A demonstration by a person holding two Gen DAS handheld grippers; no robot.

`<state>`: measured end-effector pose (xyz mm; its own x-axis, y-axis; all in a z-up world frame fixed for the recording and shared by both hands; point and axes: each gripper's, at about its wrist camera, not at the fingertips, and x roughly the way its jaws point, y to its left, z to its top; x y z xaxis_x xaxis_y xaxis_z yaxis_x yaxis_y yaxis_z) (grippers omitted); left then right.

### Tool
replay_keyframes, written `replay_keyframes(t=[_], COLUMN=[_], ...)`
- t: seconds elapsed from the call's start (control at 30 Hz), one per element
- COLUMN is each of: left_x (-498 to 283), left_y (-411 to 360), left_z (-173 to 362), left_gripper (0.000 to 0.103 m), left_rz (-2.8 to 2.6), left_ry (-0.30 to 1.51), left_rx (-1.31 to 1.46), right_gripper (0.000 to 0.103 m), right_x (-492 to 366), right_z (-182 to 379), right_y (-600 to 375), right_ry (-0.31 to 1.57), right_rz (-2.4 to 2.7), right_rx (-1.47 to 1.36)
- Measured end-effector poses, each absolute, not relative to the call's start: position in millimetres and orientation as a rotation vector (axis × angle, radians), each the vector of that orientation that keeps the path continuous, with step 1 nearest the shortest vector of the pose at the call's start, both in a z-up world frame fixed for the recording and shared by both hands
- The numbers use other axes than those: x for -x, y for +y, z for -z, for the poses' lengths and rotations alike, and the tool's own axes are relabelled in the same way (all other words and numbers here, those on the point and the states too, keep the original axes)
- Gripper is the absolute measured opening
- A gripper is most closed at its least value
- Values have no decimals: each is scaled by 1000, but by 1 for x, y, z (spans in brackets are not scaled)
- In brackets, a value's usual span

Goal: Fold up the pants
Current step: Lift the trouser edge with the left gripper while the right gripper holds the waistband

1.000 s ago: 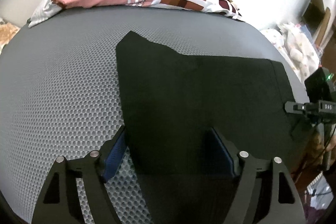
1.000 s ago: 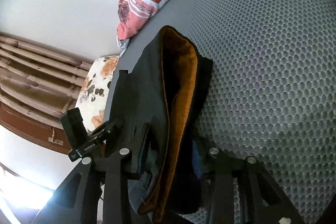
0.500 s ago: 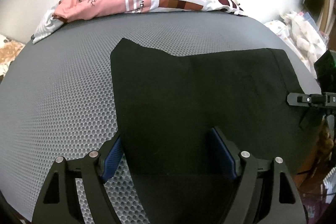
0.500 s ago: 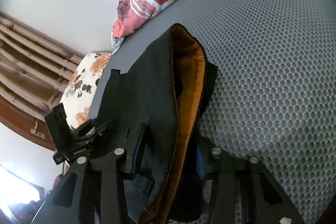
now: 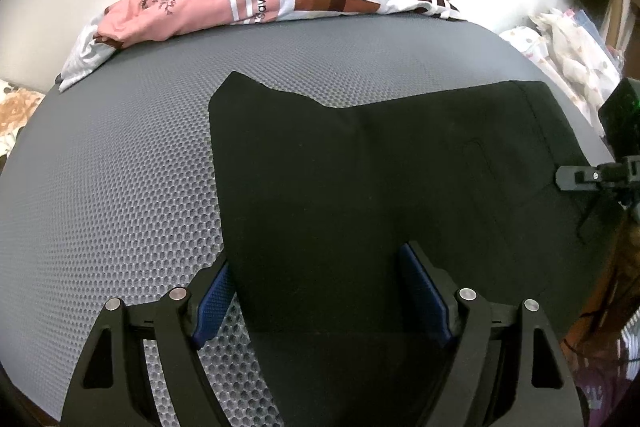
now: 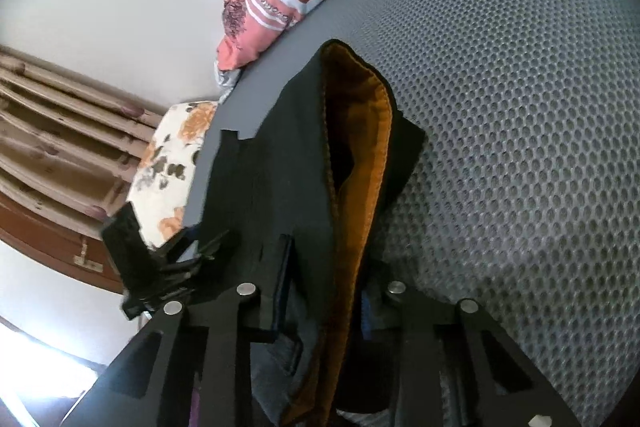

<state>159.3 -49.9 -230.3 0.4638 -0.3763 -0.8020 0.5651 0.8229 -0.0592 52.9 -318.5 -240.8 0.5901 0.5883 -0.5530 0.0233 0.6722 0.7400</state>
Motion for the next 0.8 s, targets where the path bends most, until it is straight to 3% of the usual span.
replay_keyframes(t=[0.13, 0.2, 0.3, 0.4, 0.5, 0.57, 0.73, 0.8], left_x=[-162, -164, -167, -167, -164, -162, -157, -153], left_y=[-50, -52, -53, -54, -54, -52, -49, -51], left_z=[230, 234, 237, 236, 234, 231, 216, 212], left_gripper=[85, 91, 94, 94, 79, 69, 36, 32], left_rz=[614, 655, 702, 714, 707, 696, 667, 668], left_ry=[946, 984, 1024, 1017, 983, 966, 923, 909], left_rx=[-231, -228, -207, -212, -209, -207, -208, -224], right_gripper=[29, 40, 48, 47, 34, 30, 26, 26], right_x=[-48, -48, -51, -55, -62, -62, -57, -54], right_z=[246, 249, 249, 245, 243, 243, 237, 236], right_y=[-320, -323, -324, -318, -313, -312, -310, -310], right_ry=[924, 934, 939, 941, 964, 971, 956, 945], right_rz=[-372, -375, -408, -408, -376, -381, -395, -396], right_rx=[-751, -770, -779, -731, -687, -685, -708, -729])
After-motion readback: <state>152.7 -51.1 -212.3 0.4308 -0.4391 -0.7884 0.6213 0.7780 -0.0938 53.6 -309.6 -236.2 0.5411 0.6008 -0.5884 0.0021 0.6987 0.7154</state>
